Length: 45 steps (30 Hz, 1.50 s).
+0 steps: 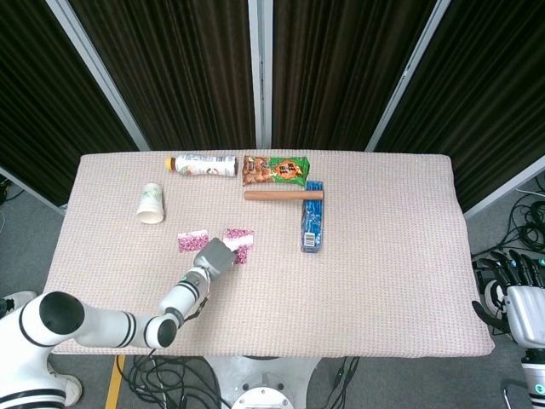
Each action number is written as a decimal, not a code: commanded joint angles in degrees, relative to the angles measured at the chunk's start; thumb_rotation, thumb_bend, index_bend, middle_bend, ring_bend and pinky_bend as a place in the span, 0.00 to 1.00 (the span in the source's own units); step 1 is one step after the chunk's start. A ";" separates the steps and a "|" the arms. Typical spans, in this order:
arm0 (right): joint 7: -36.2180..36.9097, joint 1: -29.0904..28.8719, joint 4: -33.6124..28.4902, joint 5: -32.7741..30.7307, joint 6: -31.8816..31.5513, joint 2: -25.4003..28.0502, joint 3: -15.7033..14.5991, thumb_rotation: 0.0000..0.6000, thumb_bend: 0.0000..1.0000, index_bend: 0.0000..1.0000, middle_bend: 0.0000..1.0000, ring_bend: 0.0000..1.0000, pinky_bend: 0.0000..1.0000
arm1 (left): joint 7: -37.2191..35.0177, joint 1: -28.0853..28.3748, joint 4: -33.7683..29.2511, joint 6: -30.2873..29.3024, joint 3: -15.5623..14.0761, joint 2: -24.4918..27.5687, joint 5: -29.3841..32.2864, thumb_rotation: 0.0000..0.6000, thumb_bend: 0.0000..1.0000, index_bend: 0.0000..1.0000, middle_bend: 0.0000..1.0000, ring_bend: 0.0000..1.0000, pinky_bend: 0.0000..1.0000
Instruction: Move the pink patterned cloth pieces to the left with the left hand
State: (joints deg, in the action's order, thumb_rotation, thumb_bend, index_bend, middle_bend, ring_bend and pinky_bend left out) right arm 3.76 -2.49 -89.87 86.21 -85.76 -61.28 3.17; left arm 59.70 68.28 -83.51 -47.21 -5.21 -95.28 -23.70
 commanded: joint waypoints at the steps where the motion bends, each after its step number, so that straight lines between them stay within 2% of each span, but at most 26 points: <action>1: 0.03 0.10 -0.05 0.08 -0.16 0.03 -0.03 1.00 0.14 0.21 0.13 0.00 0.00 | 0.97 1.16 -2.84 -1.27 -0.34 1.29 2.03 1.00 0.53 0.32 0.88 0.83 0.88; 8: 0.15 0.07 0.04 0.06 -0.21 0.01 0.09 1.00 0.14 0.21 0.14 0.00 0.00 | -0.34 2.13 -5.69 -1.29 -0.05 2.62 2.22 1.00 0.53 0.32 0.88 0.83 0.88; 12: 0.24 -0.01 0.24 -0.12 0.04 -0.07 0.14 1.00 0.14 0.21 0.14 0.00 0.00 | -2.68 1.26 -4.80 -3.63 0.79 1.99 -1.74 1.00 0.52 0.32 0.88 0.83 0.88; 15: 0.30 -0.12 0.41 -0.21 0.29 -0.15 0.16 0.99 0.14 0.21 0.14 0.00 0.00 | -6.44 -0.68 -1.66 -6.05 2.01 0.17 -6.93 1.00 0.50 0.32 0.88 0.83 0.88; 19: 0.32 -0.27 0.55 -0.40 0.63 -0.19 0.22 1.00 0.14 0.21 0.14 0.00 0.00 | -12.25 -3.41 5.62 -7.73 3.65 -3.49 -13.20 1.00 0.47 0.33 0.88 0.83 0.88; 24: 0.43 -0.44 0.76 -0.58 1.06 -0.29 0.24 1.00 0.14 0.21 0.14 0.00 0.00 | -18.48 -5.52 13.73 -6.06 5.80 -7.29 -17.10 1.00 0.42 0.35 0.88 0.83 0.88; 28: 0.46 -0.54 0.88 -0.76 1.33 -0.29 0.27 1.00 0.14 0.21 0.14 0.00 0.00 | -21.81 -6.38 18.13 -2.46 8.16 -9.30 -16.38 1.00 0.35 0.36 0.88 0.83 0.88; 33: 0.40 -0.62 0.75 -0.79 1.33 -0.07 0.38 0.99 0.14 0.21 0.14 0.00 0.00 | -21.96 -6.76 22.10 -0.81 9.75 -11.65 -15.49 1.00 0.27 0.36 0.88 0.83 0.88; 40: 0.10 -0.57 0.27 -0.85 1.17 0.42 0.46 0.99 0.14 0.21 0.14 0.00 0.00 | -21.68 -6.70 26.68 1.19 12.93 -14.79 -12.99 1.00 0.25 0.36 0.88 0.83 0.88; 45: -0.22 -0.52 -0.23 -0.81 0.86 0.94 0.61 1.00 0.14 0.21 0.14 0.00 0.00 | -20.12 -6.41 29.10 1.85 14.15 -16.24 -11.65 1.00 0.26 0.37 0.88 0.83 0.88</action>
State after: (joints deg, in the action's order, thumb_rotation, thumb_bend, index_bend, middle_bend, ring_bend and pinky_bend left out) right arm 3.56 -3.01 -90.08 85.39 -84.87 -60.37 3.76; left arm 39.19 61.77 -54.86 -45.55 8.64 -111.15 -35.64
